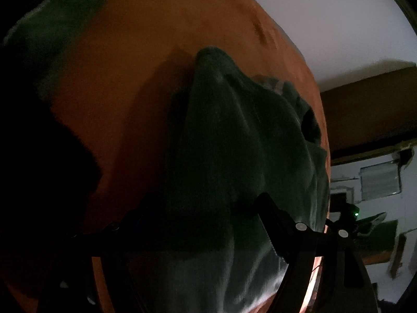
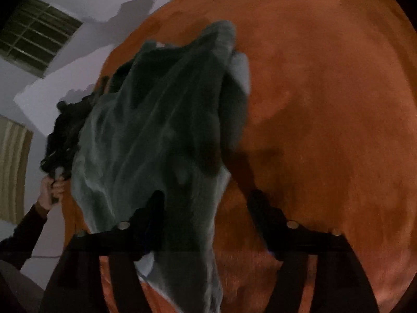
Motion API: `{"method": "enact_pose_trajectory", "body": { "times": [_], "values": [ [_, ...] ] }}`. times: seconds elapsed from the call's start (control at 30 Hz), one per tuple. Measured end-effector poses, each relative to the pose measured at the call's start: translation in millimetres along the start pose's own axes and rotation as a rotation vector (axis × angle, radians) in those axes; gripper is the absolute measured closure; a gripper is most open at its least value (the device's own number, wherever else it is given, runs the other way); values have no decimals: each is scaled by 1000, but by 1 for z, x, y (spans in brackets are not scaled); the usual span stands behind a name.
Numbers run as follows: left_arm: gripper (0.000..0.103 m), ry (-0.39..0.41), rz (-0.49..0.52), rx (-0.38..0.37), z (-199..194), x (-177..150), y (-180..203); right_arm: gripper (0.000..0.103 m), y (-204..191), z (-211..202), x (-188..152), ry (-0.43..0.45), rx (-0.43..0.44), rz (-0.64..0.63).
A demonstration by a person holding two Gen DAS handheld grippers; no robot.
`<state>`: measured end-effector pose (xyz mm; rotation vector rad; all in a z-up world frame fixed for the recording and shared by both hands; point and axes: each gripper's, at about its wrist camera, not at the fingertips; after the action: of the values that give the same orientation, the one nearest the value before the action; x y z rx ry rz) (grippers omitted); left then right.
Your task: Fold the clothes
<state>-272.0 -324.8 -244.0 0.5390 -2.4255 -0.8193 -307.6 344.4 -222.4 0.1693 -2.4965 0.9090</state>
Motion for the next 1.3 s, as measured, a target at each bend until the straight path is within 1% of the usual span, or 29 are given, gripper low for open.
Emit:
{"method": "enact_pose_trajectory", "body": {
  "times": [0.03, 0.13, 0.23, 0.33, 0.37, 0.4, 0.5, 0.63, 0.7, 0.77, 0.8, 0.83, 0.87, 0.9, 0.93, 0.97, 1.0, 1.07, 1.1, 1.17, 1.23, 1.3],
  "values": [
    [24, -4, -6, -5, 5, 4, -1, 33, 2, 4, 6, -2, 19, 16],
    [24, -12, -6, -25, 16, 14, 2, 33, 17, 8, 27, 20, 104, 138],
    [24, -25, -4, -46, 23, 23, 5, 33, 36, 15, 44, 37, 148, 230],
    [24, -39, -2, -67, 32, 32, 8, 33, 48, 35, 58, 22, 191, 276],
    [24, -36, 13, -79, 35, 34, 10, 33, 50, 41, 62, 22, 208, 286],
    [24, -28, 39, -95, 37, 36, 14, 33, 50, 46, 67, 27, 224, 291],
    [23, -29, 38, -120, 47, 40, 15, 33, 51, 57, 79, 50, 270, 307],
    [22, -35, -42, -149, 53, 46, 9, 33, 49, 72, 94, 42, 311, 326],
    [22, -42, -80, -171, 53, 52, 7, 33, 43, 80, 102, 27, 313, 299],
    [22, -34, -84, -172, 51, 53, 8, 34, 35, 89, 111, 22, 303, 270],
    [22, -28, -77, -168, 51, 54, 10, 35, 31, 95, 115, 17, 295, 258],
    [22, -21, -71, -164, 51, 55, 13, 42, 27, 100, 119, 11, 285, 244],
    [25, -6, -56, -162, 53, 55, 20, 55, 22, 105, 122, 3, 269, 223],
    [38, 12, -37, -159, 52, 54, 25, 62, 16, 109, 124, -4, 256, 198],
    [49, 30, -18, -156, 50, 53, 29, 80, 11, 113, 126, -11, 243, 172],
    [73, 40, 8, -151, 50, 50, 36, 83, 6, 115, 128, -12, 230, 148],
    [78, 49, 37, -145, 50, 47, 43, 84, 2, 113, 127, 1, 216, 126],
    [81, 63, 87, -99, 48, 43, 55, 87, -7, 109, 125, 26, 189, 81],
    [83, 71, 93, -89, 45, 42, 56, 88, -10, 106, 124, 43, 176, 66],
    [84, 117, 83, -85, 36, 41, 60, 89, -14, 94, 124, 91, 151, 63],
    [85, 181, 62, -104, 19, 41, 64, 90, -21, 77, 125, 139, 131, 52],
    [85, 227, 72, -108, 6, 43, 77, 90, -34, 61, 125, 177, 111, 13]
  ]
}}
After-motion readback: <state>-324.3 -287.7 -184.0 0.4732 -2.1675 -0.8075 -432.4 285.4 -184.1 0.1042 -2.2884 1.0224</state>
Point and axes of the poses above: each gripper's, at about its wrist camera, not at the fingertips, and z roughly the way its jaws point, y to its right, x to its top, and after that the axes turned 15 degrees about y, right-handed
